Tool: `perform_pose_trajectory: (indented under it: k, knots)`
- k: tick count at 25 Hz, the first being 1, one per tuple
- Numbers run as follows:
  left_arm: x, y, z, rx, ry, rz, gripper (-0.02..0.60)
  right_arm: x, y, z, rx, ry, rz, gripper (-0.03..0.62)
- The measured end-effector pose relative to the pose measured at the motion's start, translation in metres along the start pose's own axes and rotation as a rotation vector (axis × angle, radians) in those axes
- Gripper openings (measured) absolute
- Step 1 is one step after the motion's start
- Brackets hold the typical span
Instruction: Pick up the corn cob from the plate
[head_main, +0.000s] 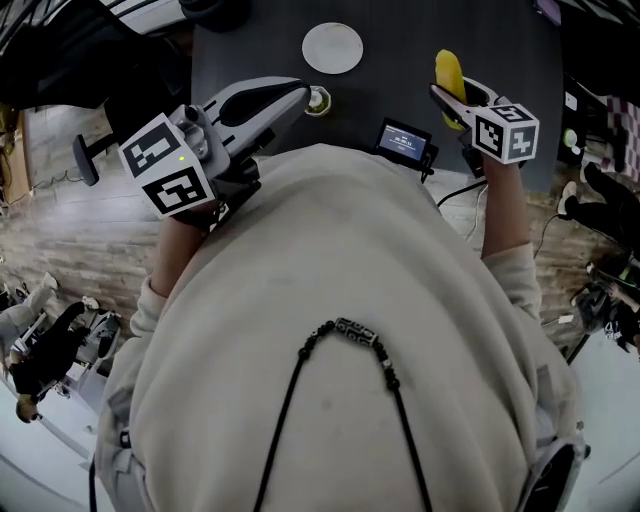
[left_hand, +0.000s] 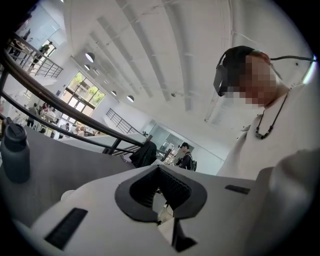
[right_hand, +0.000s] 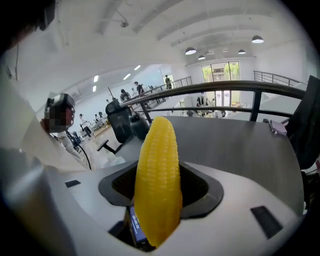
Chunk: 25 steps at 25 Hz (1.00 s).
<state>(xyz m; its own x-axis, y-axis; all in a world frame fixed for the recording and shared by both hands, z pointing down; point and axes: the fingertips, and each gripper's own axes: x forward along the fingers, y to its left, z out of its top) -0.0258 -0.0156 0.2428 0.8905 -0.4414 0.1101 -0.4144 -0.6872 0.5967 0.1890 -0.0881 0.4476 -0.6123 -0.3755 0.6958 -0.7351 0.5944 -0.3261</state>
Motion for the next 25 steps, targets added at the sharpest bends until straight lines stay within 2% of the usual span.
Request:
perform_pose_trajectory:
  k: [5,10,17,25]
  knots:
    - [0.005,0.002,0.013,0.02,0.0,-0.031,0.002,-0.03,0.044,0.063,-0.056,-0.14,0.066,0.238]
    - [0.009,0.0,0.024,0.056,-0.005,-0.064,0.002,-0.06,0.083,0.103,-0.087,-0.247,0.134,0.238]
    - [0.012,0.001,0.031,0.083,-0.01,-0.085,0.002,-0.089,0.119,0.137,-0.123,-0.348,0.227,0.238]
    - [0.013,-0.004,0.047,0.102,-0.032,-0.112,0.002,-0.106,0.146,0.163,-0.14,-0.397,0.293,0.238]
